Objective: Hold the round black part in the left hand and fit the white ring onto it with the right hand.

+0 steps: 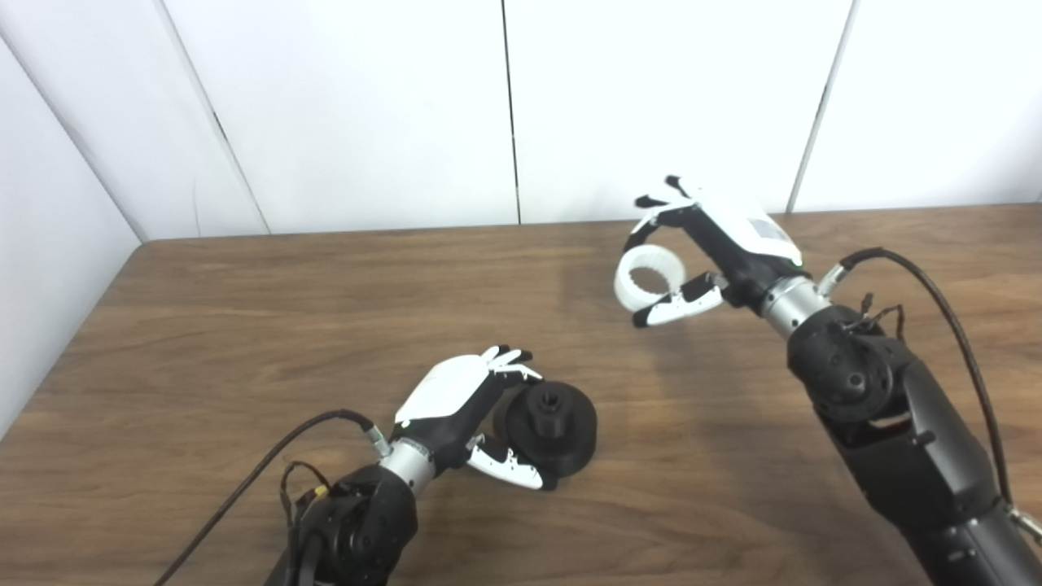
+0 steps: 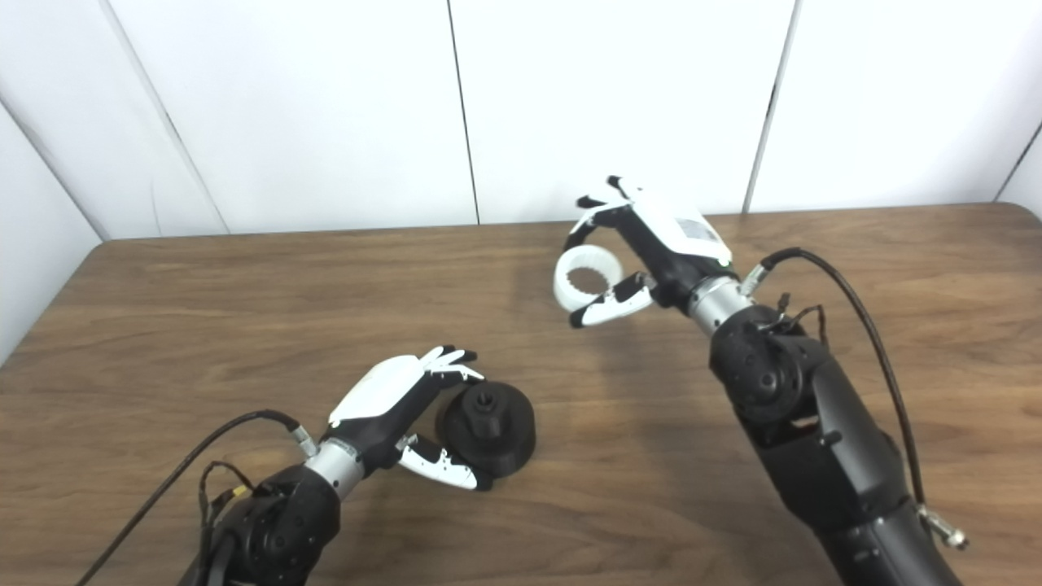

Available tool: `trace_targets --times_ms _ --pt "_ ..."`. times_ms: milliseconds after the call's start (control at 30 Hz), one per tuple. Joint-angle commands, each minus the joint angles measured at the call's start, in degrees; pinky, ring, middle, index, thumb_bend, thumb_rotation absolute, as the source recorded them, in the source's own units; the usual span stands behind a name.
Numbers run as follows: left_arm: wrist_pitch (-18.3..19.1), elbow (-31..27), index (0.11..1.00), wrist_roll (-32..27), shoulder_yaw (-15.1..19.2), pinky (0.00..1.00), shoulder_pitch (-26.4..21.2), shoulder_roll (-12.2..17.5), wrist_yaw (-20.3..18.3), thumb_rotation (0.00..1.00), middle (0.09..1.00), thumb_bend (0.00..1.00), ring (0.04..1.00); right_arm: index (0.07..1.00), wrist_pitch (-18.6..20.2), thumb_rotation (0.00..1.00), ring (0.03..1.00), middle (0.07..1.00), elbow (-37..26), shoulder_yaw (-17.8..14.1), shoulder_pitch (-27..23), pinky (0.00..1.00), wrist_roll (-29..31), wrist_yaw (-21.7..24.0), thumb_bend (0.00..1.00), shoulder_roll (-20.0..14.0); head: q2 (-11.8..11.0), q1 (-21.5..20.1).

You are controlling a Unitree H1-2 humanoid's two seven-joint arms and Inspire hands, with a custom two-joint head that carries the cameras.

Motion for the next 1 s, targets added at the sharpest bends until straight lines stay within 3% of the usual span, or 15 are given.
trace_targets --times_ms 0,300,533,967 --pt "-0.02 -0.39 0.709 0.48 0.16 0.94 -1.99 -0.05 0.65 0.27 0.956 0.91 1.0 0.491 0.79 0.16 1.0 0.872 -3.72 0.27 -1.73 1.0 -1.35 1.02 0.52 0.69 0.07 0.04" --pt "-0.37 -0.24 0.707 0.46 0.14 0.94 -2.03 -0.09 1.02 0.26 0.955 0.91 1.0 0.492 1.43 0.16 1.0 0.872 -9.2 3.26 0.0 1.0 -2.94 5.6 0.52 2.83 0.13 0.11" --pt "-0.57 -0.23 0.707 0.21 0.3 0.94 -1.98 0.04 1.25 0.26 0.952 0.91 1.0 0.491 -0.55 0.16 1.0 0.864 -10.2 4.55 1.47 1.0 -3.06 6.29 0.52 3.94 0.19 0.33" --pt "-0.31 -0.7 0.719 0.38 0.3 0.93 -2.08 0.23 0.88 0.27 0.951 0.92 1.0 0.491 -0.26 0.16 1.0 0.873 -10.13 6.68 3.03 1.0 -3.39 8.41 0.52 5.33 0.2 0.18"
